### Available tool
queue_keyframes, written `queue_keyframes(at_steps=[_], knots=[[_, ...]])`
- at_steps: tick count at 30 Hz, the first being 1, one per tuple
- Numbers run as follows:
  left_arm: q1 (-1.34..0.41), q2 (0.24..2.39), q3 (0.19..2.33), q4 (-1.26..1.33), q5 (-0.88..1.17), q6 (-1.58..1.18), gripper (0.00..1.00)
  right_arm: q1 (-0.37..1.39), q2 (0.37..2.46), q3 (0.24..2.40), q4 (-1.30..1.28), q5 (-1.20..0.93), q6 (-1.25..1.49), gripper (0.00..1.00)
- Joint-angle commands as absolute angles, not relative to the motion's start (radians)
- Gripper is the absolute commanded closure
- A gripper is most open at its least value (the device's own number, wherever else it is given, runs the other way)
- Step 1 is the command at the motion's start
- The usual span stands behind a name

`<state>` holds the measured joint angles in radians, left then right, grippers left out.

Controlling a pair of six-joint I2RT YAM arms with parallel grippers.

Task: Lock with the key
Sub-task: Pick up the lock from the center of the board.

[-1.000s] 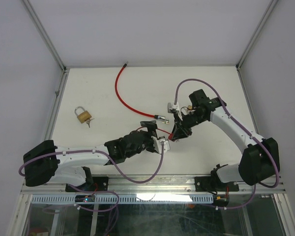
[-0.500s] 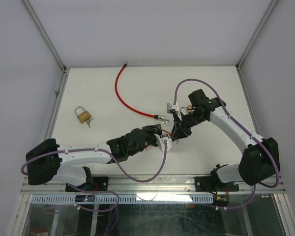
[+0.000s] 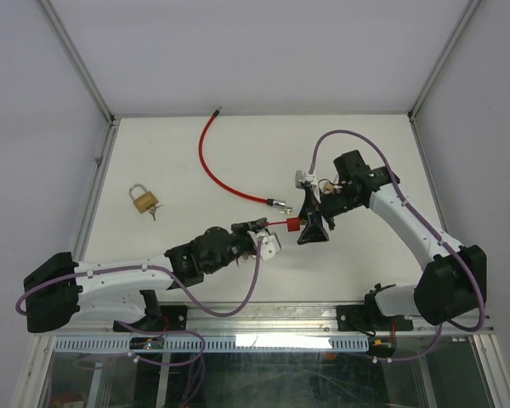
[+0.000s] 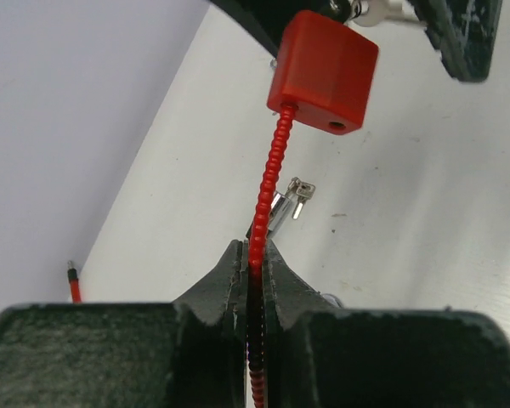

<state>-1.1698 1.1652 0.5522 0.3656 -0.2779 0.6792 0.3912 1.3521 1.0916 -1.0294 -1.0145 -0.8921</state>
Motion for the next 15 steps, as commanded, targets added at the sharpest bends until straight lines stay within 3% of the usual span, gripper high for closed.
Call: queue_keyframes(at_steps=[1,6,11,15], knots=[[-1.159,1.066,0.502,0.493,-0.244,0.54,1.0,0.322,1.246,1.174,-1.062,-1.182,-0.903,0.28],[-1.159,1.03,0.462,0.508,-0.23,0.476,1.0,0.219,1.118,1.161,-1.041,-1.31,-0.88,0.21],[-1.159,1.028,0.456,0.52,-0.208,0.44,1.0,0.162,0.982,1.012,-0.739,-1.379,-0.73,0.21],[-1.159,1.025,0.451,0.524,-0.182,0.433,1.0,0.161,0.973,0.959,-0.794,-1.464,-0.891,0.22]])
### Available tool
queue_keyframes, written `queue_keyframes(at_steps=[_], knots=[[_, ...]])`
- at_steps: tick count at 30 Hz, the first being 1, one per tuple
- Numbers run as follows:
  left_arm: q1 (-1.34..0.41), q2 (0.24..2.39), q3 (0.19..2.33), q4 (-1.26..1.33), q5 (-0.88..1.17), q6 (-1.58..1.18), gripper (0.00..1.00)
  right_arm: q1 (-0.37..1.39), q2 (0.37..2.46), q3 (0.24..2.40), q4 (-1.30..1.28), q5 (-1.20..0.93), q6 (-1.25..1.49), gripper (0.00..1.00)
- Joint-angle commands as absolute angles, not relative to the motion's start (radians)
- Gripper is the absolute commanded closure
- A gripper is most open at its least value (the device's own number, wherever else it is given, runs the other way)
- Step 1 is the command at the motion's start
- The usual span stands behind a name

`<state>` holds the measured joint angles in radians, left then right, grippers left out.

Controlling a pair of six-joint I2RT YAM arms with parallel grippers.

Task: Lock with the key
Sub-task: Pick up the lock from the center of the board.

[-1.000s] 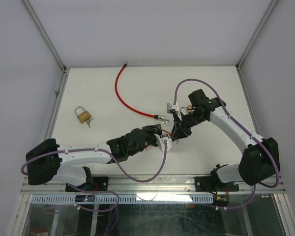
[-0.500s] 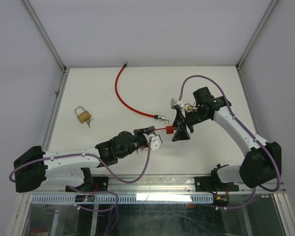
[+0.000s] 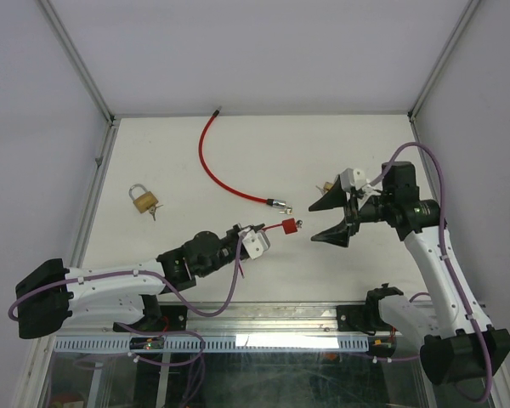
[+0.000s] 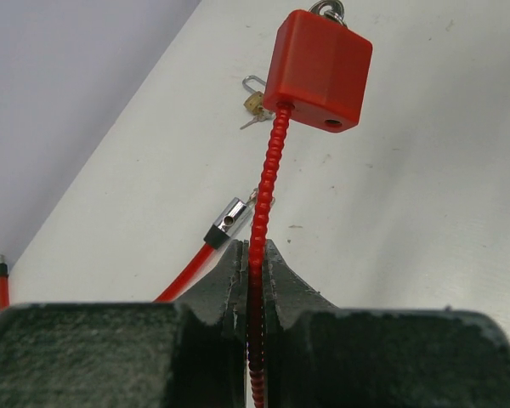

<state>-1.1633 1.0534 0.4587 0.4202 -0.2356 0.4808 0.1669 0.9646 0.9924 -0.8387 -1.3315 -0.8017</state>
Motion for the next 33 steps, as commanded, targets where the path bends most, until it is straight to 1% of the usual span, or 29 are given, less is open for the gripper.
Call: queue_keyframes(at_steps=[1,6,9,12,16,25,33], knots=[[-1.159,1.024,0.451,0.524,-0.179,0.429,1.0,0.162,0.98,0.963,-0.816,-1.467,-0.924,0.22],[-1.159,1.01,0.446,0.519,-0.155,0.42,1.0,0.161,0.985,0.955,-0.802,-1.406,-0.941,0.23],[-1.16,1.011,0.448,0.513,-0.145,0.424,1.0,0.161,0.978,0.947,-0.805,-1.381,-0.974,0.25],[-1.159,1.015,0.447,0.508,-0.138,0.428,1.0,0.161,0.974,0.943,-0.835,-1.361,-1.055,0.33],[-1.158,1.017,0.45,0.504,-0.118,0.428,1.0,0.161,0.968,0.914,-0.902,-1.376,-1.251,0.45],[-1.159,1.036,0.466,0.491,-0.084,0.42,1.0,0.167,0.96,0.893,-0.928,-1.389,-1.323,0.58],[-1.16,1.038,0.472,0.486,-0.071,0.414,1.0,0.18,0.961,0.883,-0.927,-1.383,-1.338,0.59]])
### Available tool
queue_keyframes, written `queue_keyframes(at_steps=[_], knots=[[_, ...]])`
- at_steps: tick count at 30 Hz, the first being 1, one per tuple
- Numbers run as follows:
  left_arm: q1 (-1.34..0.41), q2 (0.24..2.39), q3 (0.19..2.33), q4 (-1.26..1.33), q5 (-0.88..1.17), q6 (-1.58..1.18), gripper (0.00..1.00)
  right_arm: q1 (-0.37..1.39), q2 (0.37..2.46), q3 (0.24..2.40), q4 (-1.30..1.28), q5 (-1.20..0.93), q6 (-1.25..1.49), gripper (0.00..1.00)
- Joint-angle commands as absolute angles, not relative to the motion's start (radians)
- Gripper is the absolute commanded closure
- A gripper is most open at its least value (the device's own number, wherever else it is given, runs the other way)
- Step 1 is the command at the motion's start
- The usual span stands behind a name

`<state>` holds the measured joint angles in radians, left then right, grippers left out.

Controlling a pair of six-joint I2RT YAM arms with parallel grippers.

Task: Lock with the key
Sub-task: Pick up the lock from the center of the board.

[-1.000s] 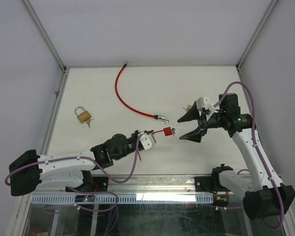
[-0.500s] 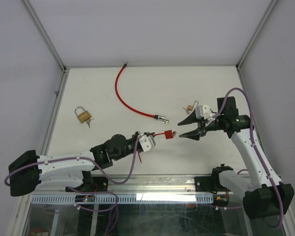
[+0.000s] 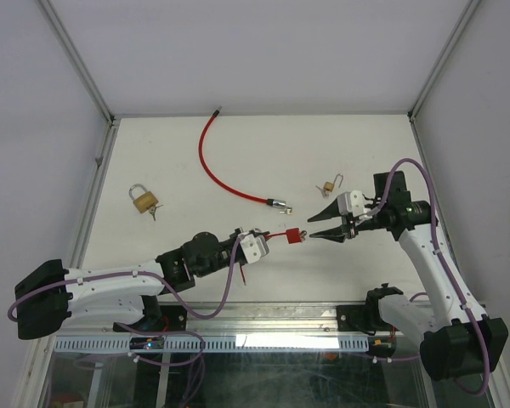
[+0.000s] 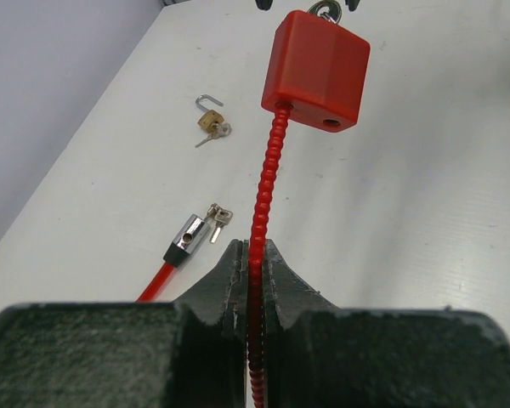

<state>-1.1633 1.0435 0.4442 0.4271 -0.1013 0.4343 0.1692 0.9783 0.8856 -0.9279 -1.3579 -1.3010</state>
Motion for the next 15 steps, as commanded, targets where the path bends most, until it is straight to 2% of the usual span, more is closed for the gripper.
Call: queue_keyframes(at_steps=[1,15], knots=[[-1.159,1.039,0.472,0.487,-0.069,0.414,1.0,0.182,0.962,0.883,-0.928,-1.384,-1.337,0.59],[-1.159,1.06,0.483,0.486,-0.063,0.411,1.0,0.217,0.963,0.881,-0.95,-1.386,-1.368,0.65]])
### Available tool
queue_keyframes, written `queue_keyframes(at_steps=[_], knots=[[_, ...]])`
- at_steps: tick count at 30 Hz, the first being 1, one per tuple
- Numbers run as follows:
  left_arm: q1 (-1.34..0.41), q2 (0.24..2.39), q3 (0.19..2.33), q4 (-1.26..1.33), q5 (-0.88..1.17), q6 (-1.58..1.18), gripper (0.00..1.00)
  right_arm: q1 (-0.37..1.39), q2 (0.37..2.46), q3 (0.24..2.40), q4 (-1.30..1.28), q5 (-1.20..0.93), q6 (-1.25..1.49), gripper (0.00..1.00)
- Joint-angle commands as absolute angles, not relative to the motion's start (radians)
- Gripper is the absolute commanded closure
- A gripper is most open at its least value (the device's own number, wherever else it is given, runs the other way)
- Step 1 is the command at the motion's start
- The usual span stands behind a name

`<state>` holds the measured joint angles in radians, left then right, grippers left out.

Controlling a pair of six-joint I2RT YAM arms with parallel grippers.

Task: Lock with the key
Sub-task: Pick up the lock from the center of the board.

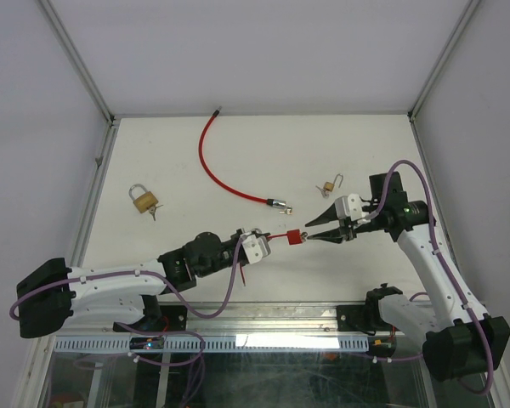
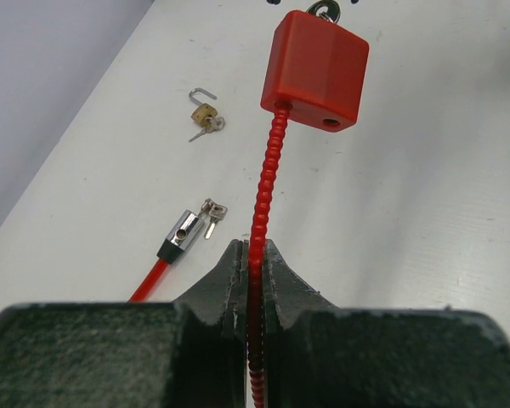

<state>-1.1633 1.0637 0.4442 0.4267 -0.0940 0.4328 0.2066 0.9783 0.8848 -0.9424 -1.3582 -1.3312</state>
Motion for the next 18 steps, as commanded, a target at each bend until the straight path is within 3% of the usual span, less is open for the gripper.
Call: queue_keyframes(at_steps=[1,10,18], knots=[[-1.16,1.06,0.483,0.486,-0.063,0.411,1.0,0.219,0.964,0.881,-0.95,-1.382,-1.368,0.65],[-1.128,1.031,0.453,0.499,-0.011,0.38,1.0,0.217,0.956,0.95,-1.036,-1.381,-1.37,0.55],[-0.751,0.976,0.423,0.59,0.761,0.039,1.0,0.199,0.937,1.134,-1.161,-1.288,-1.396,0.36]])
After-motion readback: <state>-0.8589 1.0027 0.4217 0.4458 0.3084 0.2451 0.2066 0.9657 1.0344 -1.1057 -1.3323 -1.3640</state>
